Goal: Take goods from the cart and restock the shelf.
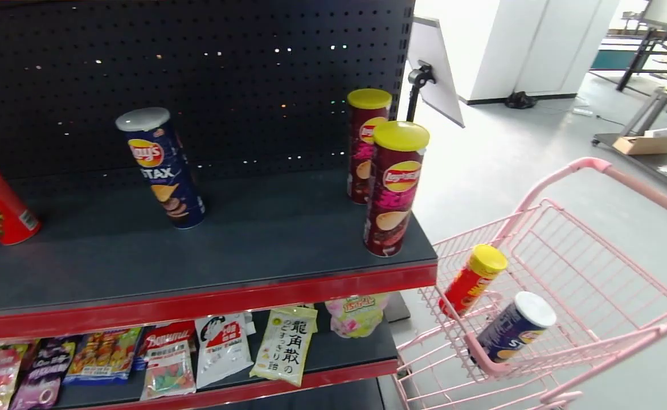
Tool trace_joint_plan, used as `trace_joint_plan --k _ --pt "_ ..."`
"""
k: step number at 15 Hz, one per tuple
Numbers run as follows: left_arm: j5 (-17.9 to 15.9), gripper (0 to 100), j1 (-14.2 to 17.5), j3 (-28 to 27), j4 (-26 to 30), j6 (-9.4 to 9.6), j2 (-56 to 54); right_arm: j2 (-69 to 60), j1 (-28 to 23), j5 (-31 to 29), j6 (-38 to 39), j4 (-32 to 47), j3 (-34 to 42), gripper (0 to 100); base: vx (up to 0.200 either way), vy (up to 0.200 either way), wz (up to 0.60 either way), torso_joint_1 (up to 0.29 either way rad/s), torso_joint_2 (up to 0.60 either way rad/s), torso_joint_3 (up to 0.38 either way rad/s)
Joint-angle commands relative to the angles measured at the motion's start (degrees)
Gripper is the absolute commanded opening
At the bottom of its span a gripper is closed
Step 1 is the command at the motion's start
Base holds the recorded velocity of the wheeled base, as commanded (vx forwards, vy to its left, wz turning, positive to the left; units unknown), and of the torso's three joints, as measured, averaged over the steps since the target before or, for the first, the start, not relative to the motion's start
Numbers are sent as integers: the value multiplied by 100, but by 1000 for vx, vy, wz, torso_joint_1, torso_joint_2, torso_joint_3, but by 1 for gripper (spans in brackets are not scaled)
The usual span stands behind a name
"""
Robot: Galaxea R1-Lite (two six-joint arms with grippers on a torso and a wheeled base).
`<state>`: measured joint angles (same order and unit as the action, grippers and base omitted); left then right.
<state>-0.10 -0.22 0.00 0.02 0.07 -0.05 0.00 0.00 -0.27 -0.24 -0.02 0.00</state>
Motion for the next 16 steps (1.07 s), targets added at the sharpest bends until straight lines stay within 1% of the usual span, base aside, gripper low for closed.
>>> trace_joint_plan --k 1,4,12,16 --pt "1 100 4 0 -2 -7 5 0 0 0 -2 2 0 100 0 0 -600 -2 7 2" --pt "-8 100 4 0 -2 -7 5 0 0 0 -2 2 0 100 0 0 -600 2 1 2" --pt "-8 100 4 0 -2 -7 5 0 0 0 7 2 0 100 0 0 0 0 0 0" --pt "-8 100 4 0 -2 -7 5 0 0 0 7 2 0 100 0 0 0 -118 315 189"
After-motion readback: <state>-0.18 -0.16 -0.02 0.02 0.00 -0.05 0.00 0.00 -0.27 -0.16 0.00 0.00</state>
